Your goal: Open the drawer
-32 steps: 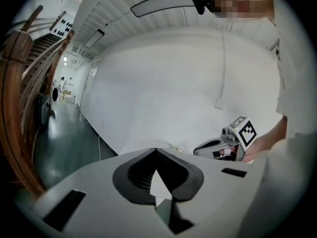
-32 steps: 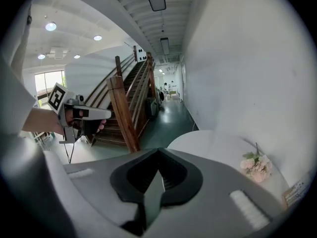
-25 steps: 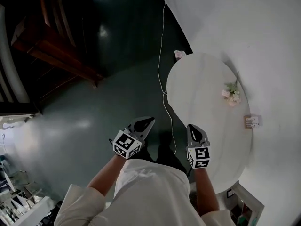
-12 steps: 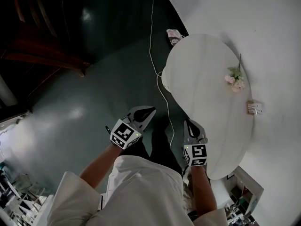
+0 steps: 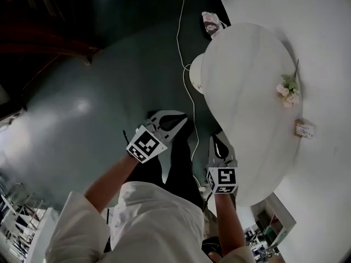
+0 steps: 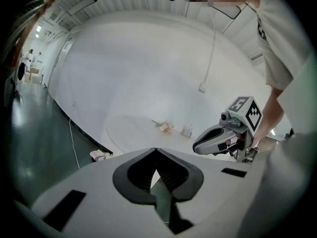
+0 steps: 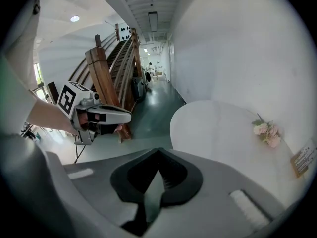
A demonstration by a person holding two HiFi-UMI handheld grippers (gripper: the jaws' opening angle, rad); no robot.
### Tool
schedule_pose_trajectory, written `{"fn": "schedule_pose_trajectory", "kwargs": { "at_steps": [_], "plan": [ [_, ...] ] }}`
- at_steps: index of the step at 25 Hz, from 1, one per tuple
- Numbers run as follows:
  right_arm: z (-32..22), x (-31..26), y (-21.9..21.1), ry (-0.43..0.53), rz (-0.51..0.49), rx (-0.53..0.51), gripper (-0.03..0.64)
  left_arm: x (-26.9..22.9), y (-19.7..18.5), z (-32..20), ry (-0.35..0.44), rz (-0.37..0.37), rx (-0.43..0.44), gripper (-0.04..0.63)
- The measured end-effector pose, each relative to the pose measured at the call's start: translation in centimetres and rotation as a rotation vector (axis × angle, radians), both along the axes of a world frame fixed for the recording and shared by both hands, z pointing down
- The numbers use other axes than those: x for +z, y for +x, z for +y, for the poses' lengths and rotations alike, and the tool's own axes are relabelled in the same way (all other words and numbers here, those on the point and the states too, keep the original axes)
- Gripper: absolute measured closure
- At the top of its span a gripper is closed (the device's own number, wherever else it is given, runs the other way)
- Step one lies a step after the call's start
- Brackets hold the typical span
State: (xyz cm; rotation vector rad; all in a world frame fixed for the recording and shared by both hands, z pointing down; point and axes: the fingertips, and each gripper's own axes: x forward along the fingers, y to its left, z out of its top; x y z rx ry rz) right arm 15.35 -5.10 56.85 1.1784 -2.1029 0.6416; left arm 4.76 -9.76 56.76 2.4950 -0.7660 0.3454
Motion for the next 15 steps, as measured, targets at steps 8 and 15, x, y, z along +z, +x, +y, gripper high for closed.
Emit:
{"fn": "schedule_pose_trajectory", "kwargs": {
  "at_steps": [8,15],
  "plan": [
    [0.6,4.9,-1.4,-0.041,0.013,-0.03,0.606,5.3,0.8,-0.4,0.0,0.012,0.011,0.589],
    [0.9,8.7,-2.3,-0.078,0.024,-0.051,0.606,9.8,2.5,-1.3,0.005,0.018,0.043,0.589]
  ]
}}
